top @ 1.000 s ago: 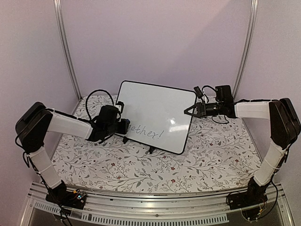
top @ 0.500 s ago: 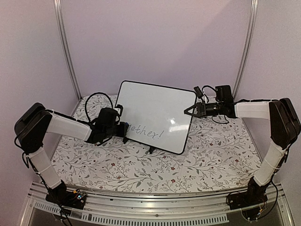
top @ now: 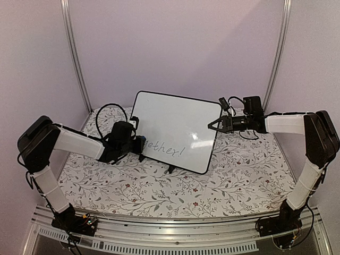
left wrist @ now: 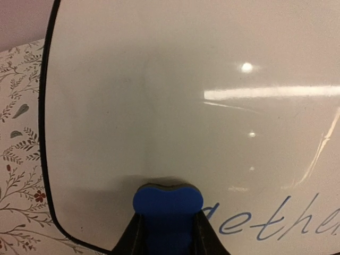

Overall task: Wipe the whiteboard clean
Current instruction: Erase the center of the whiteboard.

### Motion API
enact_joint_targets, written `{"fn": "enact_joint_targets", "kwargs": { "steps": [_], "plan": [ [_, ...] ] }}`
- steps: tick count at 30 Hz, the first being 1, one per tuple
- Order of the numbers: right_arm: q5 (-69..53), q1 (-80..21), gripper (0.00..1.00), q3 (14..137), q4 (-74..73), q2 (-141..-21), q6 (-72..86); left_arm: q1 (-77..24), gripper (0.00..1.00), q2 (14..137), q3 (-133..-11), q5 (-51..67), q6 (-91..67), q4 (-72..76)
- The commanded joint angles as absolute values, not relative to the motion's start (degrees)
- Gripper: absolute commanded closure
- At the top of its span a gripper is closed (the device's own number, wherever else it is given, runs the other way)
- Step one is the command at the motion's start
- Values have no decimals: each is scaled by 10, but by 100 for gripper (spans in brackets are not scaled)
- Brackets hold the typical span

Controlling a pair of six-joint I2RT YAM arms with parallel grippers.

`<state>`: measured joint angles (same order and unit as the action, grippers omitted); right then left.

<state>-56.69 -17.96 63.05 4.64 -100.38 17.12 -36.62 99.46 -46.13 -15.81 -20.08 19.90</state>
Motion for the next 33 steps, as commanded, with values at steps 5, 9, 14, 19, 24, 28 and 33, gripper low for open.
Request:
{"fn": "enact_joint_targets", "kwargs": {
  "steps": [5, 9, 14, 19, 24, 28, 33],
  "plan": [
    [-596, -197, 100, 617, -4, -1017, 167, -380, 100, 984, -401, -172, -177, 349],
    [-597, -198, 100, 617, -4, -1021, 168, -386, 100, 1013, -367, -195, -184, 413],
    [-599, -201, 100, 618, -4, -1022, 170, -401, 100, 1063, -355, -231, -208, 461],
    [-594, -203, 100, 617, -8, -1018, 167, -413, 100, 1081, -375, -217, -209, 411],
    [-594, -202, 100, 617, -9, -1017, 165, -414, 100, 1045, -365, -225, -231, 389],
    [-596, -204, 100, 618, -5, -1024, 168, -415, 100, 1028, -365, -232, -256, 416],
    [-597, -204, 100, 617, -5, -1025, 168, -416, 100, 1063, -371, -237, -277, 487]
  ]
}}
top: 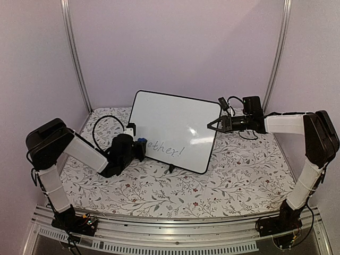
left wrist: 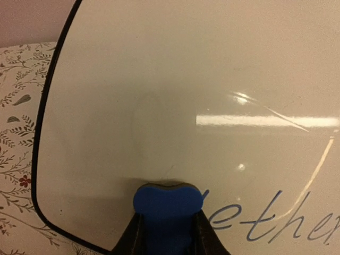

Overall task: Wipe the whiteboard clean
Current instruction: Erase the center of the whiteboard.

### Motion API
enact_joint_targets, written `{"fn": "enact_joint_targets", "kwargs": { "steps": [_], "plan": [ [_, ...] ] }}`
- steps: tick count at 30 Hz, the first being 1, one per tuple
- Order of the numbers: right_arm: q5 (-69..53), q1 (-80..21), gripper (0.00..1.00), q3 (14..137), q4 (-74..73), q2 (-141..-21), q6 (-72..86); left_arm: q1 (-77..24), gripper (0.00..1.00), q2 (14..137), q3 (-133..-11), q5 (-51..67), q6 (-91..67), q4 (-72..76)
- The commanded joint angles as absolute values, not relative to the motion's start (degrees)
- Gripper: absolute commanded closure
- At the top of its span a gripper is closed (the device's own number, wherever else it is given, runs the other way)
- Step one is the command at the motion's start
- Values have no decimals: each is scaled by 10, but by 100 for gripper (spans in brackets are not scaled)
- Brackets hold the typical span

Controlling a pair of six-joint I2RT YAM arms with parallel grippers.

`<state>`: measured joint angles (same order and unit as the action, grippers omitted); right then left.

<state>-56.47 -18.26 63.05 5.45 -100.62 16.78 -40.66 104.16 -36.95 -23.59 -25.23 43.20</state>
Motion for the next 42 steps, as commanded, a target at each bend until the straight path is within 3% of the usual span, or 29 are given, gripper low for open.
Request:
{"fn": "enact_joint_targets", "kwargs": {
  "steps": [1, 12, 22, 33, 42],
  "plan": [
    [-597, -204, 100, 616, -4, -1023, 168, -419, 100, 1074, -375, -253, -280, 491],
    [-601, -208, 100, 617, -5, -1027, 171, -430, 100, 1142, -366, -430, -263, 560],
    [-600, -207, 100, 620, -4, -1032, 168, -380, 100, 1100, -326, -352, -266, 560],
    [-600, -207, 100, 620, -4, -1033, 168, -384, 100, 1121, -367, -248, -254, 581],
    [-597, -207, 100, 620, -8, -1032, 167, -405, 100, 1158, -414, -244, -256, 567]
  ]
}}
